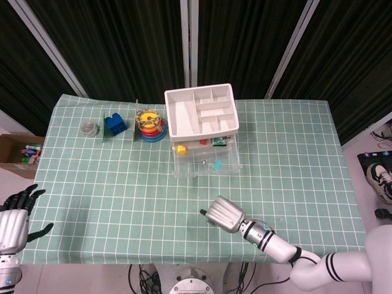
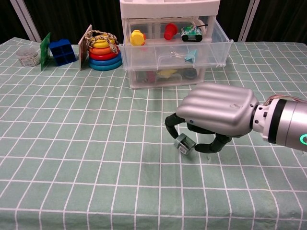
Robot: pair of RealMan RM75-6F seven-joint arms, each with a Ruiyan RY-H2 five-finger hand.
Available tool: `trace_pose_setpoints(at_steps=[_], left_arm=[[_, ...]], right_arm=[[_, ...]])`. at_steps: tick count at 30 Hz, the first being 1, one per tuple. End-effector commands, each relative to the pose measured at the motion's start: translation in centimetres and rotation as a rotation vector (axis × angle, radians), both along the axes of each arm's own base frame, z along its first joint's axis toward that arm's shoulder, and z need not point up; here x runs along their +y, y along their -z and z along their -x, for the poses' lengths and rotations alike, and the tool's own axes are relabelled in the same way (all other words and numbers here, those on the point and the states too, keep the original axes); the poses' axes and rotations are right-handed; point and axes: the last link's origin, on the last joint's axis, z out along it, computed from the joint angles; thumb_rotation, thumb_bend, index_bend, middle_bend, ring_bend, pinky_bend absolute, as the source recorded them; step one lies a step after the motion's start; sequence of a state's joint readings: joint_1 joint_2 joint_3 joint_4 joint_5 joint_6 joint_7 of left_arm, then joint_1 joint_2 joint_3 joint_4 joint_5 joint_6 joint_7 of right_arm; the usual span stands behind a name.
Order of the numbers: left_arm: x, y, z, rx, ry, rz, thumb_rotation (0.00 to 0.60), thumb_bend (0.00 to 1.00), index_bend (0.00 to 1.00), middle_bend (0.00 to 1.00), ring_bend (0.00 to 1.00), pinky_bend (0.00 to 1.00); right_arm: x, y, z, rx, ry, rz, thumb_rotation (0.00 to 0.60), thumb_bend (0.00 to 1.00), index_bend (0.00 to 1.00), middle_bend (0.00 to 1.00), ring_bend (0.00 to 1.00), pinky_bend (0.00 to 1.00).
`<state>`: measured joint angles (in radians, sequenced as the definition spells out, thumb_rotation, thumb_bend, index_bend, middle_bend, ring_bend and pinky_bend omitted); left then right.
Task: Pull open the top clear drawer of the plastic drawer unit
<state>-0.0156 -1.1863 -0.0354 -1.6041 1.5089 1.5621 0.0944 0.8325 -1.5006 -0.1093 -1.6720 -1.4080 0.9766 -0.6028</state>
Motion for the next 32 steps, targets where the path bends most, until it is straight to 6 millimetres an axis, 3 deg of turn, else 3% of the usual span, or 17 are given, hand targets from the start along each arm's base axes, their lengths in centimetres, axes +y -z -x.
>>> trace_pose_setpoints(at_steps=[1, 4, 9, 12, 15, 16, 18, 19, 22, 28, 32], left_arm=[[0.0, 0.0, 0.0, -0.002, 0.002, -0.002, 0.600, 0.02, 0.21, 0.14, 0.17, 0.20], [0.0, 0.0, 0.1, -0.003, 0.003, -0.004, 0.600, 0.02, 0.21, 0.14, 0.17, 0.20], [0.1, 0.0, 0.2, -0.004, 0.006, -0.004, 0.600, 0.02, 0.21, 0.14, 0.17, 0.20], [0.1, -0.1, 0.4, 0.004, 0.002, -0.009, 0.600, 0.02, 0.21, 0.14, 0.17, 0.20], [0.3, -0.1, 0.6, 0.018, -0.003, -0.013, 0.600, 0.02, 0.21, 0.14, 0.17, 0.20], [0.3, -0.1, 0.6, 0.024, -0.004, -0.016, 0.600, 0.02, 0.21, 0.14, 0.17, 0.20], [0.4, -0.1, 0.6, 0.038, -0.004, -0.021, 0.600, 0.01, 0.21, 0.14, 0.17, 0.19], [0.5, 0.0, 0.6, 0.043, -0.004, -0.022, 0.600, 0.01, 0.21, 0.14, 0.17, 0.19], [0.5, 0.0, 0.3, 0.049, 0.001, -0.021, 0.600, 0.00, 0.21, 0.14, 0.17, 0.18], [0.4, 0.1, -0.2, 0.032, 0.022, -0.023, 0.600, 0.00, 0.21, 0.14, 0.17, 0.18], [0.4, 0.1, -0.4, 0.034, 0.029, -0.024, 0.600, 0.00, 0.21, 0.14, 0.17, 0.18]], right_arm=[[0.0, 0.2, 0.2, 0.012, 0.001, 0.029, 0.600, 0.32, 0.14, 0.87, 0.76, 0.79], [0.1, -1.4, 0.2, -0.037, 0.018, 0.066, 0.600, 0.32, 0.01, 0.85, 0.76, 0.79], [0.8, -6.9, 1.2, -0.194, 0.067, 0.212, 0.600, 0.32, 0.01, 0.78, 0.73, 0.79], [1.8, -11.8, 3.8, -0.307, 0.151, 0.366, 0.600, 0.32, 0.04, 0.69, 0.65, 0.75], [3.0, -15.6, 7.2, -0.344, 0.270, 0.497, 0.600, 0.32, 0.05, 0.53, 0.49, 0.59], [3.4, -16.5, 8.2, -0.340, 0.311, 0.527, 0.600, 0.30, 0.05, 0.46, 0.41, 0.50], [4.3, -18.2, 10.3, -0.326, 0.404, 0.577, 0.600, 0.24, 0.03, 0.26, 0.16, 0.23], [4.7, -18.7, 11.0, -0.318, 0.437, 0.583, 0.600, 0.22, 0.01, 0.16, 0.07, 0.10], [6.0, -20.0, 13.3, -0.312, 0.551, 0.593, 0.600, 0.20, 0.00, 0.01, 0.00, 0.00], [8.1, -20.6, 16.4, -0.361, 0.639, 0.606, 0.600, 0.20, 0.00, 0.00, 0.00, 0.00], [8.5, -20.4, 17.1, -0.395, 0.647, 0.600, 0.600, 0.20, 0.00, 0.00, 0.00, 0.00]])
